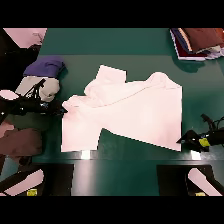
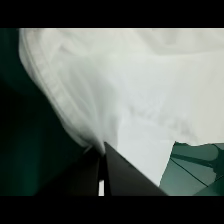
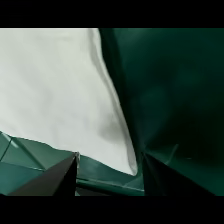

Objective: Fold the shirts.

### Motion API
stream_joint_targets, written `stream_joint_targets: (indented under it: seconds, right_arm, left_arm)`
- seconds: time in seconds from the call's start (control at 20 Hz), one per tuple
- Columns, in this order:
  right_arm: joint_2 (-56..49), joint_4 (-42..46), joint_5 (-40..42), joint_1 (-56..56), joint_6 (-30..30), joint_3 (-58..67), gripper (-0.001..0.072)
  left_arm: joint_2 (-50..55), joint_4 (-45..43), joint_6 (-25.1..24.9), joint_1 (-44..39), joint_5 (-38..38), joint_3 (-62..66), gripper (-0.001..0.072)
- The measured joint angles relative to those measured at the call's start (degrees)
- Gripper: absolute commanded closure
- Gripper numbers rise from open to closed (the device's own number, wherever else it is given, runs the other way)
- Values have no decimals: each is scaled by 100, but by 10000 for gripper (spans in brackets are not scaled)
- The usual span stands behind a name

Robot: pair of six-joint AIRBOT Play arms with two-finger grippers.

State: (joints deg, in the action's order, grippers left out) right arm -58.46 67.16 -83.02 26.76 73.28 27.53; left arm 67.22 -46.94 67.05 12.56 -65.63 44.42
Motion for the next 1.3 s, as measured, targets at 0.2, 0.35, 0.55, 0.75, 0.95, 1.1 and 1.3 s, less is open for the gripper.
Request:
stream_joint_targets:
  seconds: [0.2, 0.35, 0.55, 0.75, 0.95, 1.1, 1.3]
  right_arm:
    - [2, -2, 59, 15, -39, -269, 636]
    - [0, -17, 170, -197, -146, -258, 695]
    - [168, -433, 201, -706, -175, 595, 695]
    - [588, -911, 378, -1283, 125, 2479, 695]
    - [822, -1084, 719, -1578, 378, 4933, 695]
    - [863, -1137, 852, -1582, 459, 6721, 695]
    - [898, -1152, 870, -1137, 507, 8446, 695]
  left_arm:
    - [-4, 4, -2, 0, -11, 0, 684]
    - [-31, 9, 0, 0, -17, 24, 685]
    - [-389, 13, 151, -2, -28, 573, 685]
    - [-973, 55, 341, -2, -151, 2251, 684]
    - [-1340, 98, 479, 0, -240, 4636, 684]
    - [-1440, 127, 605, 0, -251, 6439, 684]
    - [-1637, 337, 743, 2, 37, 7838, 685]
